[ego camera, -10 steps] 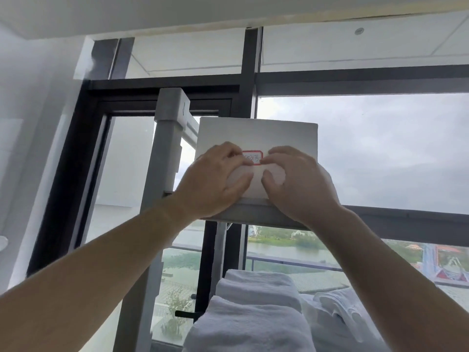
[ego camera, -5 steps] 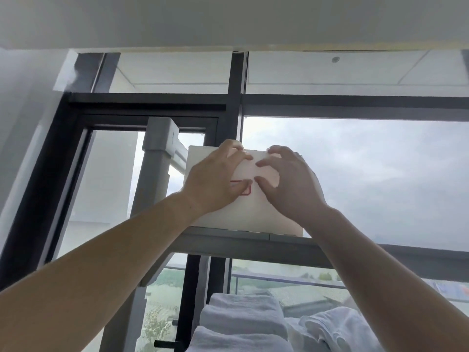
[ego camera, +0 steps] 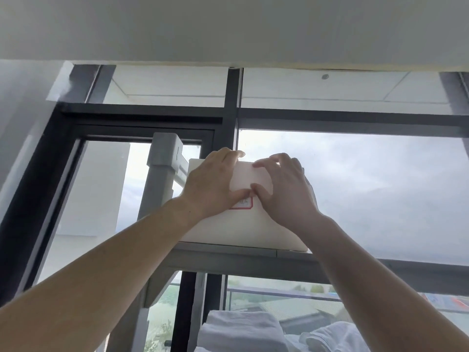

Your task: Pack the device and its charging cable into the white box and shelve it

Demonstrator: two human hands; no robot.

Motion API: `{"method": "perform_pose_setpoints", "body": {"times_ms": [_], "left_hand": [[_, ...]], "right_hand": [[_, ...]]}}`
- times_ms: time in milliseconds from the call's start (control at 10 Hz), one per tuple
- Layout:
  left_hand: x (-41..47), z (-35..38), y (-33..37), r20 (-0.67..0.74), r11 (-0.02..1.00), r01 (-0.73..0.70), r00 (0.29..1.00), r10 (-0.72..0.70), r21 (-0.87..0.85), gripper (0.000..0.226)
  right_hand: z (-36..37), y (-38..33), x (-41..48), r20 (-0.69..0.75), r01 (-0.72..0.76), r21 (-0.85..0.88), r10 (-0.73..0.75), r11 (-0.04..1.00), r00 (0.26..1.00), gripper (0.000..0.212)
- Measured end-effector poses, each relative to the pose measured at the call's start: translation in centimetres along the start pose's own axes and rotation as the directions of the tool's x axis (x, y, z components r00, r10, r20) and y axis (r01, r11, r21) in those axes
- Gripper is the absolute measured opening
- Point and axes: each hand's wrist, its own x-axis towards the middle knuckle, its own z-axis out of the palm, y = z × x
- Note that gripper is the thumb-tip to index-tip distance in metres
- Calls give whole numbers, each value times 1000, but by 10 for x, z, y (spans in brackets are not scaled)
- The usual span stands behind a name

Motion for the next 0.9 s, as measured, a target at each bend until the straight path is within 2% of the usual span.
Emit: {"method": "perform_pose_setpoints", "body": {"times_ms": [200,400,500,700,900], "left_hand": [[-10,-3,-1,-5,1000,-12,1000,12,-1,69],[-51,14,-1,31,998,-58,998,57,22,56],[-56,13,-2,22,996,-80,996,81,-45,51],[-66,10,6,-53,988,-149,988,146,-45,47],[-91,3,16,-107,998,-12,994,5,-62,47]], "right_hand": [[0,-10,-9,-22,-20,14,20,1000,1000,32],[10,-18,-44,-84,76,-27,-78,997,993,31],[11,-16,-46,-132,92,-37,-97,995,987,28],[12,-17,-54,-155,57,13,-54,998,986,17],[2,-23,-85,-138,26,129,-8,991,990,20]]}}
